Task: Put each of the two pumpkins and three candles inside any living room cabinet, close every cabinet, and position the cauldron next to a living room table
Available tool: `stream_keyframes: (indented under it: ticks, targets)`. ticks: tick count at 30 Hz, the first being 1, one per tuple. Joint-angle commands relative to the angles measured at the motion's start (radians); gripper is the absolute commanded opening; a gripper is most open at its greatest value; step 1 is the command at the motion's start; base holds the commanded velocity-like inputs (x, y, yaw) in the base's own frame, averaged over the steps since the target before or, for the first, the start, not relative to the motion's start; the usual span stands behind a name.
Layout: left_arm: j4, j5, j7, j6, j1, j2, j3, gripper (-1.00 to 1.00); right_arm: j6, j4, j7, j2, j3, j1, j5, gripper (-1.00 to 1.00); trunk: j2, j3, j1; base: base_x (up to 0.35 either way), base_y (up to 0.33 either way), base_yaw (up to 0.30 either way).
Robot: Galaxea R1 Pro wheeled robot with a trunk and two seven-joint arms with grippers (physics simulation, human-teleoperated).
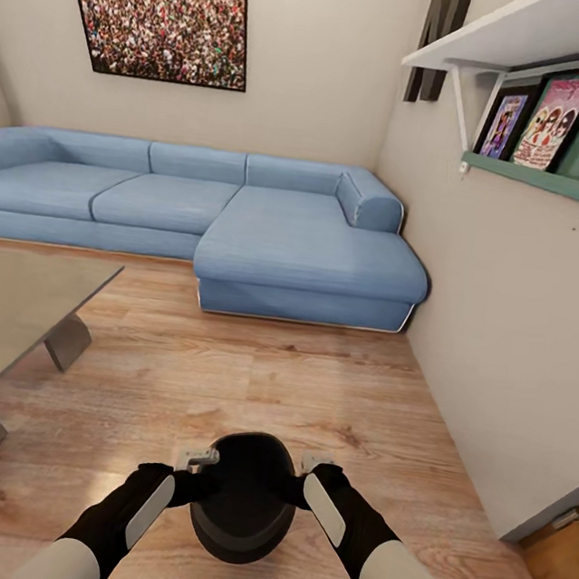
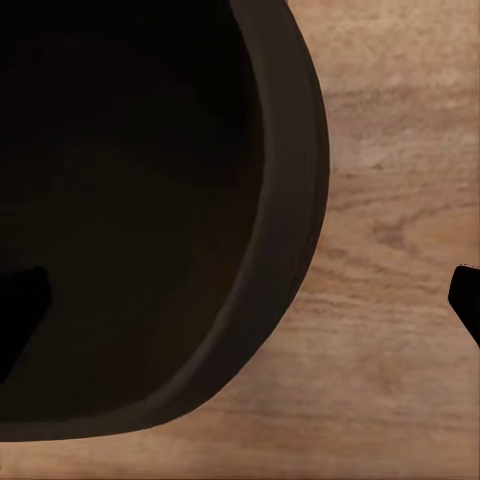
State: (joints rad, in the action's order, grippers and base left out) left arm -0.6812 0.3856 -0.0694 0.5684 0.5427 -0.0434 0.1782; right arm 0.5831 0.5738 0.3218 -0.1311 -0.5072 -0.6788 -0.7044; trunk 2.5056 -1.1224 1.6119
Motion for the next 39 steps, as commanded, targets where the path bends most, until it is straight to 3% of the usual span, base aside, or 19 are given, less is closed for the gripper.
stream_keyframes:
  ticks: [1,31,39]
  targets:
    - [-0.001,0.01,-0.007,0.004,0.0,0.0,0.003,1.0,0.001,0.001,0.01,0.001,-0.005,-0.001,-0.01,1.0,0.001,-0.005,0.0,0.0,0.0,0.0]
    - [-0.001,0.009,-0.007,0.002,0.0,0.0,0.003,1.0,-0.032,0.001,0.01,0.001,-0.007,-0.001,-0.009,1.0,0.008,-0.121,0.014,0.0,0.0,0.0]
    - [-0.002,0.009,-0.007,0.002,0.0,0.0,0.003,1.0,-0.041,0.001,0.01,0.001,-0.007,-0.001,-0.008,1.0,0.008,-0.121,0.014,0.0,0.0,0.0]
